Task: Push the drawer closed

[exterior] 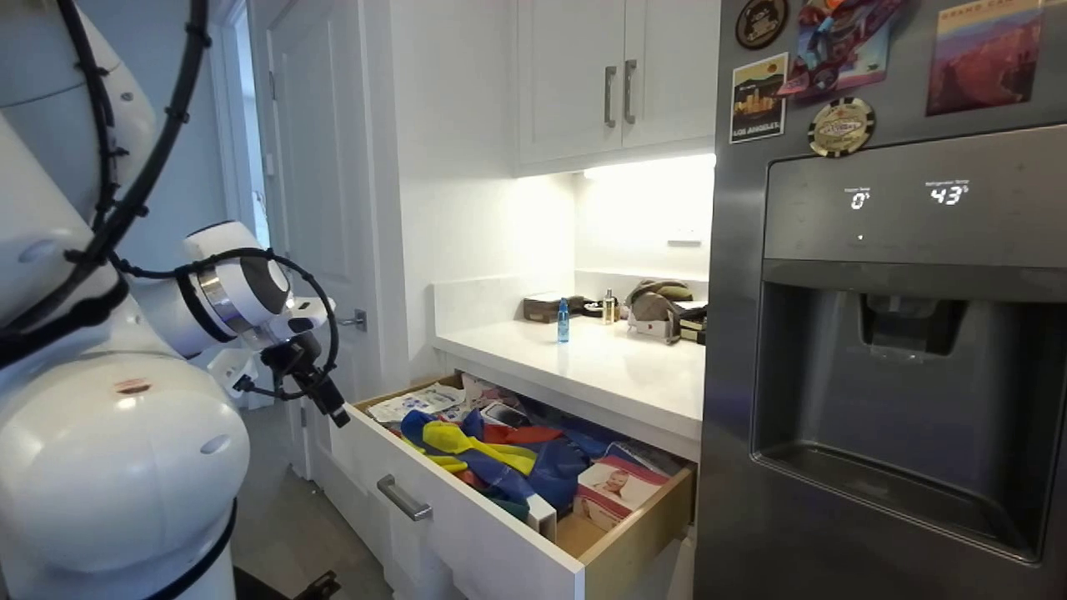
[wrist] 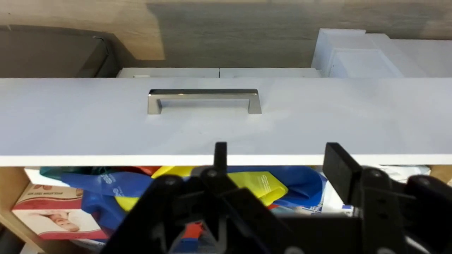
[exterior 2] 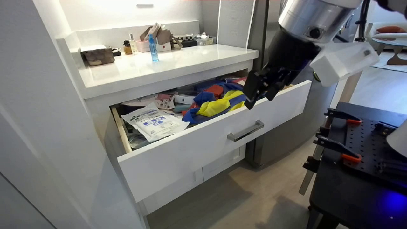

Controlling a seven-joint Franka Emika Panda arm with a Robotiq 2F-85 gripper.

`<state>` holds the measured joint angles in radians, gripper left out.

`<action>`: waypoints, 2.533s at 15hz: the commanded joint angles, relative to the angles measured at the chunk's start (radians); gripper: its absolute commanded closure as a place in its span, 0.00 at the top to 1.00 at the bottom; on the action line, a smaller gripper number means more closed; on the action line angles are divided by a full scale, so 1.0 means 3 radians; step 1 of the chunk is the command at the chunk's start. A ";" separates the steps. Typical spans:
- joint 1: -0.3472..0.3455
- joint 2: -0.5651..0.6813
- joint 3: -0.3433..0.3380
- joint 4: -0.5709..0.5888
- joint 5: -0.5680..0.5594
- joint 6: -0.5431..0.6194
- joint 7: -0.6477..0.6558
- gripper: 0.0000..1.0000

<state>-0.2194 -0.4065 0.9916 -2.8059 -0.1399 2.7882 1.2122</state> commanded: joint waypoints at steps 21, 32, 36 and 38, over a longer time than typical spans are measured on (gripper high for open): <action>-0.4591 -0.0918 0.4043 0.0428 -0.0087 0.2110 0.0052 0.01; -0.4473 -0.1802 0.4034 0.0939 0.1071 0.2227 -0.0619 0.01; -0.4370 -0.1940 0.3911 0.0998 0.1249 0.2233 -0.0694 0.01; -0.4346 -0.1983 0.3858 0.1023 0.1284 0.2232 -0.0700 0.01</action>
<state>-1.5415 -0.9660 2.1821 -2.5180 0.2112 3.4518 1.0400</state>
